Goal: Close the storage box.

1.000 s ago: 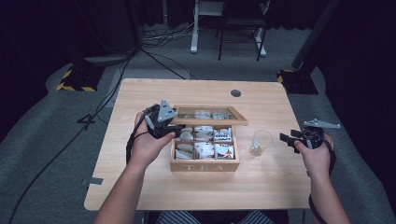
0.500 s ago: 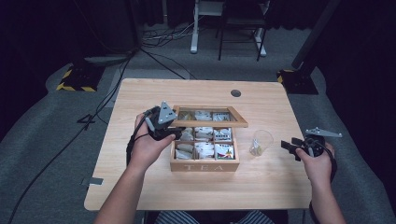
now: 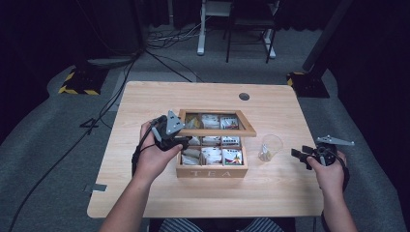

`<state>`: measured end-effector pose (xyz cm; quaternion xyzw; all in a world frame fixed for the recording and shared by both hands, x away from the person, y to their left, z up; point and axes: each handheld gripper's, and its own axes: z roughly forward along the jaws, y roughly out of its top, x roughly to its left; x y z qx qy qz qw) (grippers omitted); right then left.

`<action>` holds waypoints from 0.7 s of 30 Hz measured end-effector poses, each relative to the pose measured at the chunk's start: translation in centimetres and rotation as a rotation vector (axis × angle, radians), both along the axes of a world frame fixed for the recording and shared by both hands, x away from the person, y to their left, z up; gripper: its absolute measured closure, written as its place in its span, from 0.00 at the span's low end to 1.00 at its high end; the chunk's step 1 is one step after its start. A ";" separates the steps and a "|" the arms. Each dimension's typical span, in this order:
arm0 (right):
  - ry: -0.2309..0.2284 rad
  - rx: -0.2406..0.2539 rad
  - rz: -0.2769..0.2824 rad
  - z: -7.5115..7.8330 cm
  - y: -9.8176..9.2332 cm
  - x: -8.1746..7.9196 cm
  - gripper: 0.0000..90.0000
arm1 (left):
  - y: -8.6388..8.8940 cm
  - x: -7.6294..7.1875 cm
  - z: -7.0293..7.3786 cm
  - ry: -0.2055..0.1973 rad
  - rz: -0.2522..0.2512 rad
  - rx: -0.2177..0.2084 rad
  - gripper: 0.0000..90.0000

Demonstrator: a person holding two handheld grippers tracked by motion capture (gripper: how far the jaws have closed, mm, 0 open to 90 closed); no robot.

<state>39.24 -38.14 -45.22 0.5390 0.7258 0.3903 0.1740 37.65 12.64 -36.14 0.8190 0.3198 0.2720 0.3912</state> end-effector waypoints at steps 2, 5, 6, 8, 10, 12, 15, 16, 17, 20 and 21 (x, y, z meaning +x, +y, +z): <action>-0.005 0.000 0.004 0.1 0.0 0.1 0.46 | 0.0 -0.1 -0.1 0.006 0.015 -0.017 0.35; -0.009 0.006 0.008 0.2 0.2 0.3 0.46 | 0.3 -0.3 -0.3 0.045 0.030 -0.039 0.34; -0.009 0.006 0.010 0.2 0.3 0.4 0.46 | 0.3 -0.3 -0.4 0.051 0.032 -0.040 0.34; -0.007 0.009 0.015 0.2 0.5 0.5 0.46 | 0.4 -0.4 -0.5 0.058 0.037 -0.042 0.35; -0.006 0.008 0.017 0.2 0.5 0.6 0.46 | 0.4 -0.5 -0.6 0.061 0.036 -0.038 0.35; -0.006 0.009 0.024 0.1 0.7 0.9 0.46 | 0.3 -0.7 -0.8 0.066 0.038 -0.030 0.35; -0.007 0.011 0.031 0.1 1.0 1.1 0.46 | 0.3 -0.9 -0.9 0.071 0.043 -0.024 0.35; -0.007 0.011 0.031 0.1 1.0 1.1 0.46 | 0.3 -0.9 -0.9 0.071 0.043 -0.024 0.35; -0.007 0.011 0.036 0.1 1.1 1.3 0.46 | 0.2 -1.1 -1.0 0.072 0.044 -0.015 0.35; -0.001 0.013 0.039 0.1 1.2 1.4 0.46 | 0.2 -1.3 -1.2 0.071 0.042 -0.002 0.35; -0.002 0.013 0.039 0.0 1.3 1.5 0.46 | 0.2 -1.3 -1.2 0.071 0.042 -0.002 0.35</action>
